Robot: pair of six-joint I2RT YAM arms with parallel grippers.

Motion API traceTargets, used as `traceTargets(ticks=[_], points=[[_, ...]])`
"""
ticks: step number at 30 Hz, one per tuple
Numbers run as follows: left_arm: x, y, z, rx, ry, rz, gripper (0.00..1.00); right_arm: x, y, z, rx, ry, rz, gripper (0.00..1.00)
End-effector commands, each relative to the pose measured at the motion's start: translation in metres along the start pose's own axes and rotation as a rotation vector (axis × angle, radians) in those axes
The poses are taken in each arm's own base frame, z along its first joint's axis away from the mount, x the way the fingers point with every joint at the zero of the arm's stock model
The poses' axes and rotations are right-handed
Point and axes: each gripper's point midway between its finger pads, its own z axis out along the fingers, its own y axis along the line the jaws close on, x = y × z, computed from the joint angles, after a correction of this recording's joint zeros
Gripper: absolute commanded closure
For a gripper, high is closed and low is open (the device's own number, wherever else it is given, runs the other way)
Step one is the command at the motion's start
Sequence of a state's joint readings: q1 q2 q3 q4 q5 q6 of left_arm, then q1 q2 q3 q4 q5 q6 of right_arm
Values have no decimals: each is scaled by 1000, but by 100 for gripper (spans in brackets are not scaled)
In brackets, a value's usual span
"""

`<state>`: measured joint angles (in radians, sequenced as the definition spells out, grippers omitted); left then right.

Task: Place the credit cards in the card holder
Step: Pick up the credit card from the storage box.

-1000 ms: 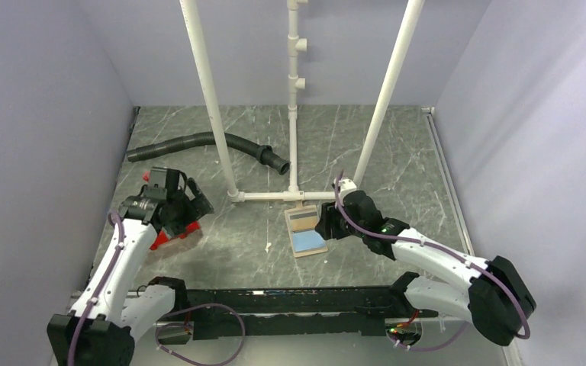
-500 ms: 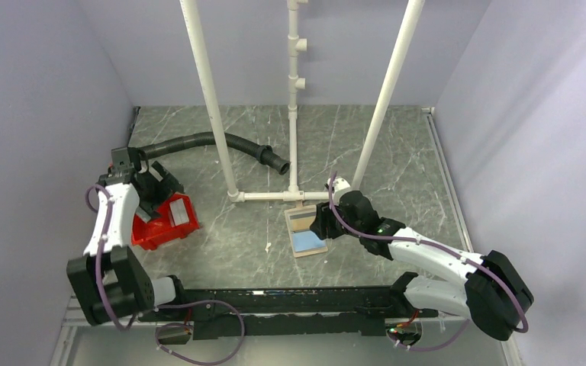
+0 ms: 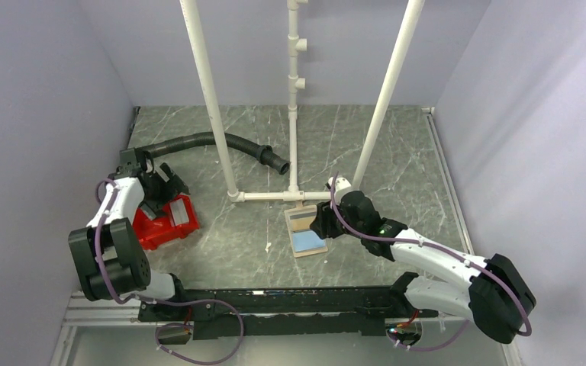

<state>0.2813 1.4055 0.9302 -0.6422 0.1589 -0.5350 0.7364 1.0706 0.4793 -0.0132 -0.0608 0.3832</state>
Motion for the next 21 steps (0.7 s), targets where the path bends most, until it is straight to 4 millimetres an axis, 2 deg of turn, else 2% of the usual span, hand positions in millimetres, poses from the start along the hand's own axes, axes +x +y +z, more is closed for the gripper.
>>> traceTargets(ticks=[1,8,17,21], points=[[5,7,13,-4,6,7,1,-16,5,-3,-14,-69,-22,51],[12,-1,24,59,35,7,1,-13,4,-2,-15,-60,-15,52],[11,-17,9,138,16,-1,2,-11,4,-1,-14,-53,-14,52],[10,-18,7,140,23,-1,6,-10,4,0,-16,-45,-13,53]])
